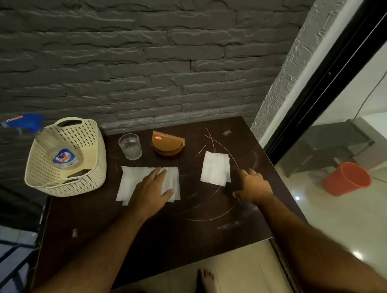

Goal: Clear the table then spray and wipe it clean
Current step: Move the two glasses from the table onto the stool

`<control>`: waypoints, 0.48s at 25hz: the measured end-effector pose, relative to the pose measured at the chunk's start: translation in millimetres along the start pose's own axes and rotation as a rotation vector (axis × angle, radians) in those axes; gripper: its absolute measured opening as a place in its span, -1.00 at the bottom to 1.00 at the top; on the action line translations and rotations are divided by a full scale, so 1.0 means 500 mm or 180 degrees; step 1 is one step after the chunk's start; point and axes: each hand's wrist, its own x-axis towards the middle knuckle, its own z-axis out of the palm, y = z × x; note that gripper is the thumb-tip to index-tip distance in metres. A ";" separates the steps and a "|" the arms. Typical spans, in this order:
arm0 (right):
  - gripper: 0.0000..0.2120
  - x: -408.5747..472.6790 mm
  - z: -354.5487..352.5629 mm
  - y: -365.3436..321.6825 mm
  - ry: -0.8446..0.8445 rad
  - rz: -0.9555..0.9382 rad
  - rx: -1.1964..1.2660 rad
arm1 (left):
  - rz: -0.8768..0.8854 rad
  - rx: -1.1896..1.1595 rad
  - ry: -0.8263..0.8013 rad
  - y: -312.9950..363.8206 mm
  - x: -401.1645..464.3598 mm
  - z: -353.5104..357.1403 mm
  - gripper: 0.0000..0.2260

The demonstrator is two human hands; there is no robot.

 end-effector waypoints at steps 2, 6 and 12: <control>-0.15 0.020 -0.001 0.027 -0.0157 0.0175 -0.0166 | -0.0162 -0.0072 0.0022 -0.013 0.016 0.001 -0.38; 0.03 0.076 0.019 0.078 -0.0802 0.0315 -0.0331 | -0.0339 -0.0064 0.0125 -0.041 0.057 0.006 -0.39; -0.18 0.126 0.065 0.115 -0.0904 0.0158 -0.0278 | -0.0557 -0.0083 0.0310 -0.051 0.108 0.015 -0.39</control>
